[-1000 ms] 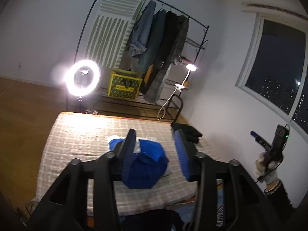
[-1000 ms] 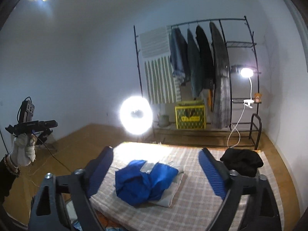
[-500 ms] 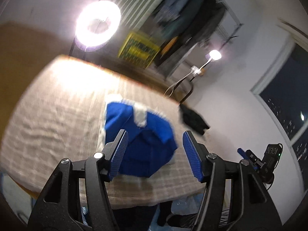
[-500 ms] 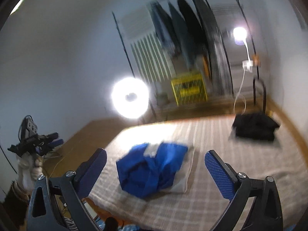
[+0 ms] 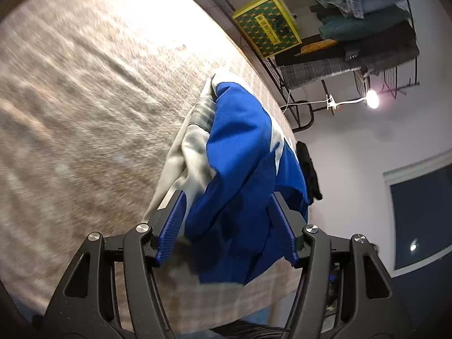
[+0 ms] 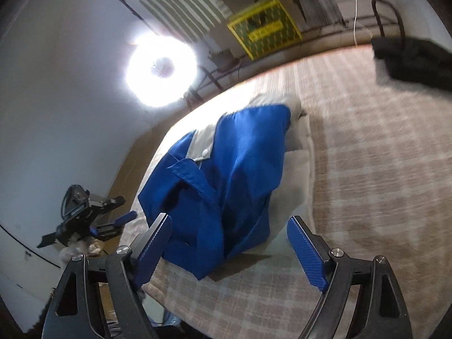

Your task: Fold large clothes

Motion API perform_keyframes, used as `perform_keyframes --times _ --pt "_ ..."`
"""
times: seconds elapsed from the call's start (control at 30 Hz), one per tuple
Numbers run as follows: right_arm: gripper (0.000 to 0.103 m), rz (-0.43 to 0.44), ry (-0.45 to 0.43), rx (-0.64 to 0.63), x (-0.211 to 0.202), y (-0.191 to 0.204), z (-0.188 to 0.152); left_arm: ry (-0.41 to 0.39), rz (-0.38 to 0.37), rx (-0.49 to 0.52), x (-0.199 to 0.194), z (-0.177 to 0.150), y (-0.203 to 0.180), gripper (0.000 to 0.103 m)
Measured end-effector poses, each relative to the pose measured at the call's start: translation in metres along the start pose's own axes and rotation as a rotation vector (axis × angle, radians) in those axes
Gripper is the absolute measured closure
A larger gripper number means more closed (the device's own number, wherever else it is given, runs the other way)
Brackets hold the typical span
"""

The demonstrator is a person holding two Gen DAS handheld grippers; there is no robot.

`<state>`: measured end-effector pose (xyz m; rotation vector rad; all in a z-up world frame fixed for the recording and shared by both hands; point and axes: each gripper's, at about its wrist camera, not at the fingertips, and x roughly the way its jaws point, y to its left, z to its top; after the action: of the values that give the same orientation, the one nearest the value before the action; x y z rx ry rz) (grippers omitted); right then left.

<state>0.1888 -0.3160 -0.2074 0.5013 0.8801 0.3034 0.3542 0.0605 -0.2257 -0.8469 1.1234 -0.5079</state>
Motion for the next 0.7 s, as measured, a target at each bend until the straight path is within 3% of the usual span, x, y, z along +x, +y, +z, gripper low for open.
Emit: perform_keyframes --times 0.13,0.2,0.27,0.3,0.33,0.37,0.47,0.57,0.63,0.7 --pt "0.017 -0.013 0.039 0.014 0.027 -0.004 0.003 0.028 -0.024 -0.011 0.018 0.006 0.004 0.042" --pt "0.017 -0.018 0.058 0.023 0.037 -0.008 0.005 0.061 -0.046 -0.002 0.027 0.005 0.004 0.058" --pt "0.020 -0.022 0.071 0.023 0.045 -0.010 0.006 0.086 -0.031 0.028 0.034 0.000 0.001 0.083" --pt "0.025 -0.016 0.076 0.027 0.049 -0.011 0.006 0.090 -0.032 0.036 0.035 -0.002 0.001 0.087" --pt "0.038 -0.002 0.081 0.030 0.052 -0.012 0.007 0.089 -0.034 0.036 0.035 -0.003 0.000 0.091" --pt "0.063 0.021 0.091 0.036 0.054 -0.012 0.008 0.081 -0.037 0.032 0.033 -0.005 0.000 0.096" --pt "0.097 0.056 0.109 0.060 0.052 -0.013 0.010 0.080 -0.093 -0.025 0.023 -0.011 -0.003 0.099" --pt "0.100 0.134 0.080 0.103 0.029 -0.012 0.015 0.083 -0.134 -0.008 0.005 -0.023 -0.021 0.100" --pt "0.100 0.179 0.054 0.085 0.007 -0.007 0.018 0.068 -0.061 0.078 -0.001 -0.031 -0.028 0.100" --pt "0.101 0.186 0.041 0.050 0.000 -0.009 0.015 0.066 0.033 0.104 0.007 -0.035 -0.020 0.100"
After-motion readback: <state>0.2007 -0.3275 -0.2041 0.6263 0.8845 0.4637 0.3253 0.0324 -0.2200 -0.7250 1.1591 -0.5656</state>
